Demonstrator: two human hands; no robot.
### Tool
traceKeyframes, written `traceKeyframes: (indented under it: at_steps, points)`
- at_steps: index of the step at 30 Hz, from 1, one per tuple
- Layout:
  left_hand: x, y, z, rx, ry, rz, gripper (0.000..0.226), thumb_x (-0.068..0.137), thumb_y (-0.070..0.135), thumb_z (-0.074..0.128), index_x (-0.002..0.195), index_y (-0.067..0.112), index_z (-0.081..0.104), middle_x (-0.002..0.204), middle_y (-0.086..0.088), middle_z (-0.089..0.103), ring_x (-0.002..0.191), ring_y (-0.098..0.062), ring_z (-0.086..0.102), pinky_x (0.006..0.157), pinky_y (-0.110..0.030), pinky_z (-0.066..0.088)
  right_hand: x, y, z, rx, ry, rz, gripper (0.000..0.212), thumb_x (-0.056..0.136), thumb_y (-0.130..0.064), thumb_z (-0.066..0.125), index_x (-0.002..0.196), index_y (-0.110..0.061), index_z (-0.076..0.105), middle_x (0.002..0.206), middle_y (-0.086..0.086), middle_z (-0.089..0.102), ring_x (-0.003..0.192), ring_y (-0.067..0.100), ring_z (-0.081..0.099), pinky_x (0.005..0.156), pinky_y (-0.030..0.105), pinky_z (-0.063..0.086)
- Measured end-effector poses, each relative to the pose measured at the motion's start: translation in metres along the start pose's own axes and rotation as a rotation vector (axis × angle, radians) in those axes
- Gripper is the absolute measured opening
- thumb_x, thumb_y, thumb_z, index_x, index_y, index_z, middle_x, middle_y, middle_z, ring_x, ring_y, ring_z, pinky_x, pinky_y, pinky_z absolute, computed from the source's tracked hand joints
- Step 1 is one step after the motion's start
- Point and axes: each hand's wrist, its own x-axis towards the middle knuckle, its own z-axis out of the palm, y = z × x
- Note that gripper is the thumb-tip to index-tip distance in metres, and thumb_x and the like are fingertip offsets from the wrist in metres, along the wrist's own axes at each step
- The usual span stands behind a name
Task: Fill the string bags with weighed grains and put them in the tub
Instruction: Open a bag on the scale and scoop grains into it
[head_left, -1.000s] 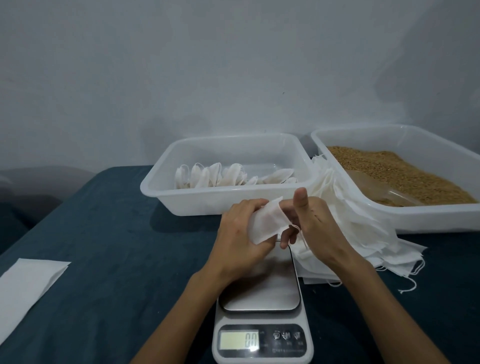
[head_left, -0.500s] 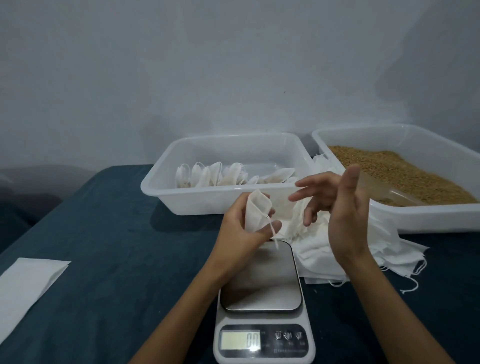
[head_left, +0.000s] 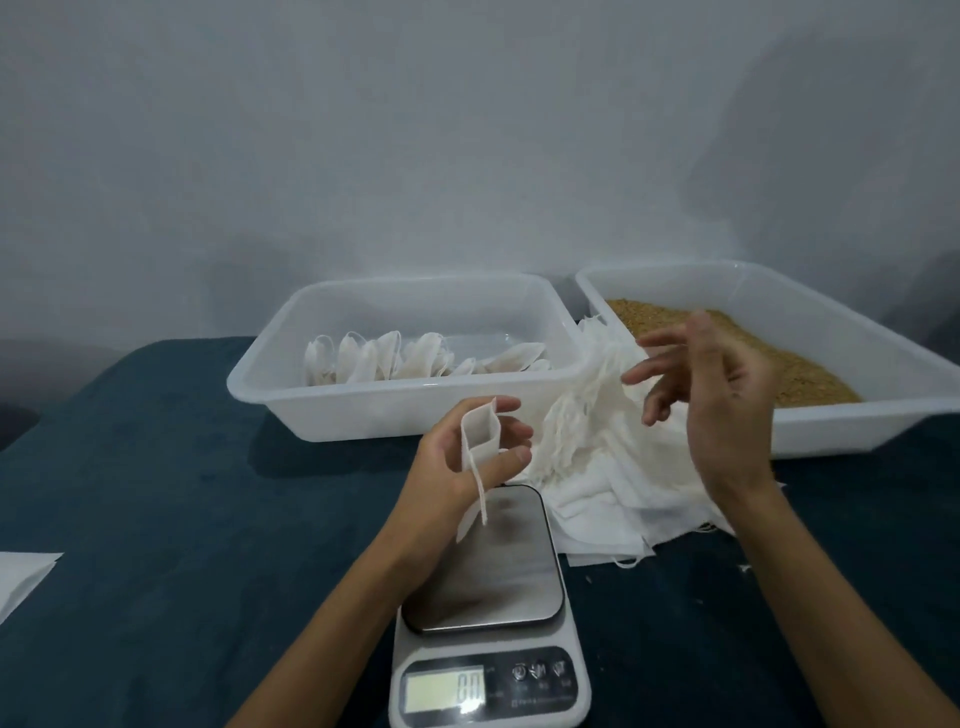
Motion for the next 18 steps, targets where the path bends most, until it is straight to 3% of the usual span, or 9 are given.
traceKeyframes:
  at_steps: [2,4,6,9,11,14,18]
  points:
    - [0.0,-0.001,0.001,0.014,-0.007,-0.003,0.037,0.084,0.013,0.079,0.119,0.018,0.07,0.107,-0.01,0.074,0.107,-0.027,0.072,0.087,-0.025,0.056,0.026,0.014,-0.031,-0.203,0.041,-0.015,0.027,0.102,-0.041,0.056,0.095,-0.019,0.071,0.074,0.003,0.075,0.049,0.023,0.064,0.049,0.032,0.055]
    - [-0.001,-0.003,0.003,0.03,0.002,-0.008,0.03,0.088,0.006,0.08,0.115,0.016,0.072,0.105,-0.01,0.075,0.105,-0.029,0.072,0.085,-0.024,0.057,0.062,0.035,-0.062,-0.5,0.017,0.064,0.016,0.096,-0.034,0.065,0.104,-0.02,0.069,0.083,-0.001,0.075,0.067,0.021,0.07,0.066,0.036,0.06]
    - [-0.002,-0.003,0.004,0.034,0.022,-0.013,0.028,0.086,0.007,0.082,0.111,0.015,0.073,0.102,-0.01,0.075,0.103,-0.031,0.072,0.084,-0.025,0.058,0.097,0.057,-0.086,-0.883,-0.163,0.245,0.033,0.091,-0.034,0.072,0.118,-0.016,0.066,0.106,0.004,0.073,0.092,0.022,0.069,0.083,0.035,0.054]
    - [-0.002,0.0,0.003,0.039,0.046,-0.016,0.03,0.081,0.011,0.086,0.107,0.015,0.073,0.098,-0.009,0.075,0.098,-0.028,0.073,0.08,-0.023,0.057,0.124,0.084,-0.1,-1.225,-0.511,0.525,0.063,0.082,-0.038,0.082,0.133,-0.011,0.058,0.131,0.007,0.063,0.114,0.027,0.06,0.092,0.036,0.046]
    - [-0.001,-0.001,0.002,0.06,0.058,-0.016,0.026,0.083,0.005,0.084,0.105,0.015,0.072,0.094,-0.01,0.074,0.093,-0.027,0.073,0.077,-0.022,0.057,0.128,0.098,-0.1,-1.32,-0.618,0.568,0.058,0.079,-0.04,0.085,0.123,-0.01,0.062,0.123,0.006,0.066,0.104,0.025,0.062,0.092,0.037,0.05]
    - [-0.001,-0.002,0.0,0.085,0.057,-0.012,0.024,0.085,0.005,0.082,0.103,0.017,0.072,0.09,-0.007,0.073,0.085,-0.019,0.071,0.076,-0.021,0.057,0.127,0.116,-0.102,-1.362,-0.621,0.535,0.036,0.077,-0.037,0.086,0.094,-0.01,0.069,0.097,0.008,0.073,0.085,0.022,0.065,0.085,0.041,0.056]
    - [0.0,-0.001,-0.001,0.107,0.058,-0.018,0.024,0.084,0.01,0.085,0.102,0.021,0.072,0.089,-0.007,0.073,0.082,-0.016,0.07,0.074,-0.019,0.055,0.136,0.122,-0.109,-1.336,-0.565,0.484,0.025,0.094,-0.03,0.067,0.079,-0.012,0.06,0.08,0.004,0.065,0.074,0.02,0.059,0.066,0.035,0.046]
